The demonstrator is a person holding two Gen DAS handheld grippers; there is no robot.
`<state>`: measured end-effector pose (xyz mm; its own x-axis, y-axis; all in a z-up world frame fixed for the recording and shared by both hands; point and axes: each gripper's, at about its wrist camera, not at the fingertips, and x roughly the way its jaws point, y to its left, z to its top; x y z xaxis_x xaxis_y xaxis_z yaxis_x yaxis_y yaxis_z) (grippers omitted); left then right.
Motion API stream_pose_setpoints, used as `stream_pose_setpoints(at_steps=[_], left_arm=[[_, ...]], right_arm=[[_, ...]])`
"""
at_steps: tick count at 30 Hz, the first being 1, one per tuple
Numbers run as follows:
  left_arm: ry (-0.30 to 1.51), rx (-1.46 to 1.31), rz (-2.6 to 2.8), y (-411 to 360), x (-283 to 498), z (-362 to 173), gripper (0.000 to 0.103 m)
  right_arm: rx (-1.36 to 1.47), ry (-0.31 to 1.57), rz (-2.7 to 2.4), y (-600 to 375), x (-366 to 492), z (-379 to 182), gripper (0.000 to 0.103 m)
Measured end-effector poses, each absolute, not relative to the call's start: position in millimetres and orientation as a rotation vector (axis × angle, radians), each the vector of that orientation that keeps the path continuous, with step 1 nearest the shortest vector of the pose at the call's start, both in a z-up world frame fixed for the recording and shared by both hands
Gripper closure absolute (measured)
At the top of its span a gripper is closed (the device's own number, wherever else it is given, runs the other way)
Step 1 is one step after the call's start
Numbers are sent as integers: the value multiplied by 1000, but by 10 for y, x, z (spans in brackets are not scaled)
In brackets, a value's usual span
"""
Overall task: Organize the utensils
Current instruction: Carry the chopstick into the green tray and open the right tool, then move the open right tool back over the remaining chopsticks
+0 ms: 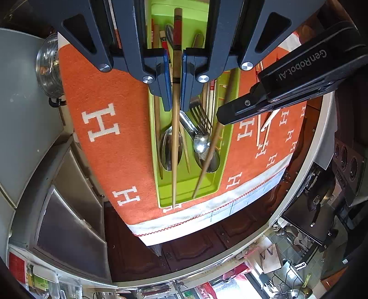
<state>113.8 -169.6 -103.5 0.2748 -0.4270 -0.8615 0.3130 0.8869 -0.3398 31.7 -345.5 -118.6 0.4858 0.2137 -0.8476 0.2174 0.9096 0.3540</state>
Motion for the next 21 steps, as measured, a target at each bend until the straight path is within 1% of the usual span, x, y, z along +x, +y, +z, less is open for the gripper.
stream_pose_setpoints(at_steps=[2,4,5,6,7,8,9,11,16,21], left_arm=[[1186,-96,-496,-1676,1124,-1026,98],[1179,-88,-491,-1645,1102,-1006,95],[1174,-85,-491,-1622,1088,-994,89],[1168,-78,-485,-1601,1072,-980,80],[1157,-70,-477,-1569,1049,-961,75],[1148,-70,-475,-1539,1029,-940,63],[1137,-72,-470,-1503,1007,-921,55],[1115,-68,-456,-1423,961,-884,52],[1105,-54,-434,-1263,869,-845,52],[1100,-39,-410,-1125,756,-847,51]], right_arm=[[458,1067,-17,-3455,298,-1189,80],[461,1060,-22,-3452,270,-1183,79],[462,1058,-21,-3440,241,-1181,79],[464,1054,-21,-3431,215,-1178,79],[464,1052,-21,-3420,187,-1175,79],[461,1051,-21,-3401,163,-1171,79],[458,1050,-21,-3380,124,-1167,78],[454,1050,-22,-3344,69,-1164,76],[426,1051,-22,-3243,-110,-1158,69],[398,1051,-48,-3159,-249,-1139,68]])
